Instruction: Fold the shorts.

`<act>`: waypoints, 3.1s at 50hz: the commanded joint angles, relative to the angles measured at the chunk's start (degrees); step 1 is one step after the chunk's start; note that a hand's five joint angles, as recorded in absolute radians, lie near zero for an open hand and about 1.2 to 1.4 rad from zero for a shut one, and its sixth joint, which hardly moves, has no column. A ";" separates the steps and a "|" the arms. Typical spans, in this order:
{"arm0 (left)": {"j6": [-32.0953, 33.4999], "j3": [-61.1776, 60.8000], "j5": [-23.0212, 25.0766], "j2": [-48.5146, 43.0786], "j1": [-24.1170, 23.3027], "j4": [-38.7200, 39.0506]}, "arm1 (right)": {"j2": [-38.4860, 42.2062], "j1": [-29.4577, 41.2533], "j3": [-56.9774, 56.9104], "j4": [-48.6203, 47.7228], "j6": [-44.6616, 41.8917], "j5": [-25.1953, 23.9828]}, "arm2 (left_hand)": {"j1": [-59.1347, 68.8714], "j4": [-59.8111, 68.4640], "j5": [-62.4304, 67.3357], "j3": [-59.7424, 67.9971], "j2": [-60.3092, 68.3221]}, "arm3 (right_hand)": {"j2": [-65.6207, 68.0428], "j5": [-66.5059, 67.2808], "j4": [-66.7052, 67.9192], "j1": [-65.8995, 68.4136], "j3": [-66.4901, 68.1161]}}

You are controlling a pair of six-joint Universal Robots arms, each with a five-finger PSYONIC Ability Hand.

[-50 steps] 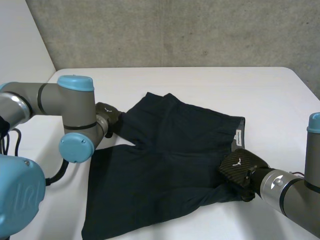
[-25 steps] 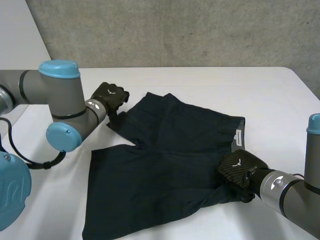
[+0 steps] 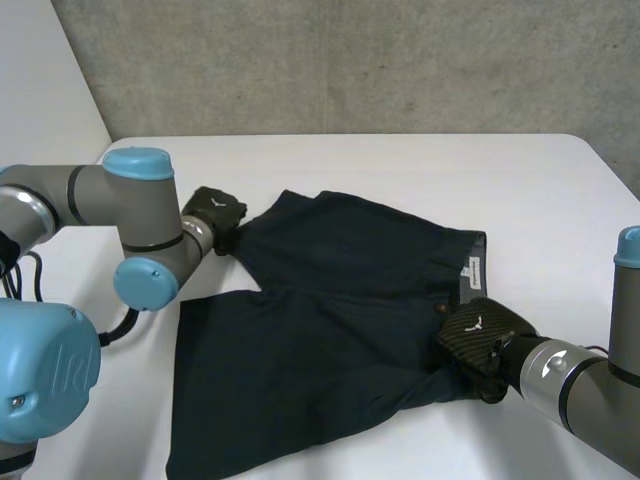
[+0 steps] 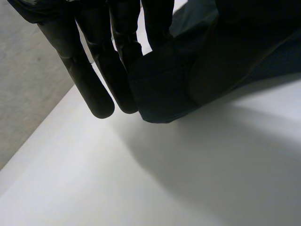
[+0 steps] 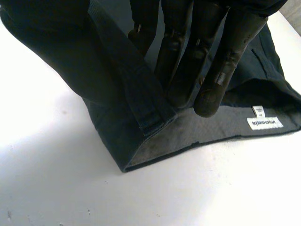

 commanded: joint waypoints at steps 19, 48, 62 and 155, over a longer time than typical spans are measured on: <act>-5.60 -13.12 -4.36 17.13 -0.95 -4.28 | -0.09 -0.12 -0.38 0.09 4.13 -1.78 | -50.44 -53.67 -49.76 -52.82 -53.57 | 12.39 14.38 11.70 23.36 11.73; -21.17 -70.17 0.12 48.79 -11.41 -2.09 | -0.18 -5.57 -0.73 -5.54 13.19 -3.90 | -49.43 -52.66 -48.75 -51.82 -52.56 | 12.39 14.38 11.70 23.36 11.73; -21.87 -67.45 -9.37 48.60 -12.38 8.47 | -1.67 -5.74 -0.91 -5.36 12.92 -3.72 | 14.97 11.75 15.65 12.59 11.85 | 12.39 14.38 11.70 23.36 11.73; -12.55 -29.74 -2.25 25.58 -12.56 9.87 | -0.79 -7.94 6.47 -20.38 23.64 2.43 | -55.03 -58.25 -54.35 -57.41 -58.15 | -48.30 -46.30 -48.99 -37.32 -48.95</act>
